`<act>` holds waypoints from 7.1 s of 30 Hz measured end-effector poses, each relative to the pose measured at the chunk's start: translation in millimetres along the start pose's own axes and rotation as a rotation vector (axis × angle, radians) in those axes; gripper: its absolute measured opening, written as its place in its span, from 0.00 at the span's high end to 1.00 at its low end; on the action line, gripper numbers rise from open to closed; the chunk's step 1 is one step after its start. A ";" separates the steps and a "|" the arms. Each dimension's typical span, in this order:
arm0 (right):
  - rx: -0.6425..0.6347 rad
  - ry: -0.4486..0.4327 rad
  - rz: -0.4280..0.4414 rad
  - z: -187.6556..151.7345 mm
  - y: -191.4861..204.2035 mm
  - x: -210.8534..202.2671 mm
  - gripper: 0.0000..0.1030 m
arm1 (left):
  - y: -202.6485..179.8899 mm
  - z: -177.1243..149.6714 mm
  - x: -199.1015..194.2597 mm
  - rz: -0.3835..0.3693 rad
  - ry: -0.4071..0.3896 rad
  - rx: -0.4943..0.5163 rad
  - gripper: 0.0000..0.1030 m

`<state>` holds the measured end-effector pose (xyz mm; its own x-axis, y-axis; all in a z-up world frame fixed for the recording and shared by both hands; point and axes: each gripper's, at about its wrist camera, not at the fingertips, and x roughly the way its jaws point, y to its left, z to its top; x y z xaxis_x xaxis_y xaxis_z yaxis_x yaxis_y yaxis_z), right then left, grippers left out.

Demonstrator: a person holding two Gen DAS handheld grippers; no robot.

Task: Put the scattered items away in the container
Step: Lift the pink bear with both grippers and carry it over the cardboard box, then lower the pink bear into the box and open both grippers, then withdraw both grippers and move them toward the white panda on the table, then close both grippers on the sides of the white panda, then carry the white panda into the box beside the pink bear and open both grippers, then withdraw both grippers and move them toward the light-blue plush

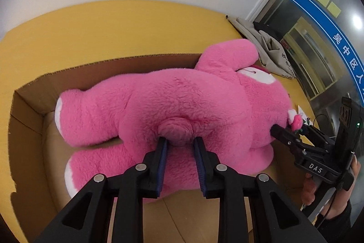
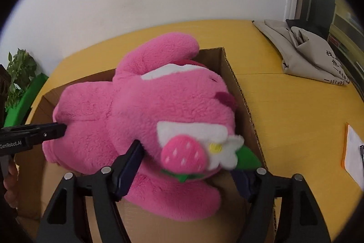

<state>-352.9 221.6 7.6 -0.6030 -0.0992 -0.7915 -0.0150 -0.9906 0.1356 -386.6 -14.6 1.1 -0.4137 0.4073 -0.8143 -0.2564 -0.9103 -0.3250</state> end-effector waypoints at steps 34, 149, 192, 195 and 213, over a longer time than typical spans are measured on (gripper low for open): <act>-0.259 0.217 -0.073 85.5 44.1 86.7 0.23 | -5.9 33.5 46.6 0.285 -0.009 0.145 0.13; -0.456 -0.072 0.478 -285.0 262.9 -126.6 0.11 | 77.1 -346.0 -212.3 0.027 -0.225 -0.220 0.10; -0.029 -0.019 0.355 -93.3 234.9 -32.2 0.38 | 60.7 -121.3 -131.1 0.024 -0.173 0.045 0.21; -0.023 0.043 0.340 -102.3 239.7 -19.2 0.38 | 61.1 -129.5 -122.5 0.050 -0.154 0.054 0.18; -0.096 -0.210 0.047 -138.0 153.1 -150.9 0.19 | 9.6 -184.7 -215.7 0.206 -0.395 -0.047 0.00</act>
<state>-154.2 72.0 65.6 -0.7543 -0.1337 -0.6428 0.0872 -0.9908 0.1038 -138.5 -125.0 84.8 -0.7564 0.2062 -0.6207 -0.0975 -0.9740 -0.2047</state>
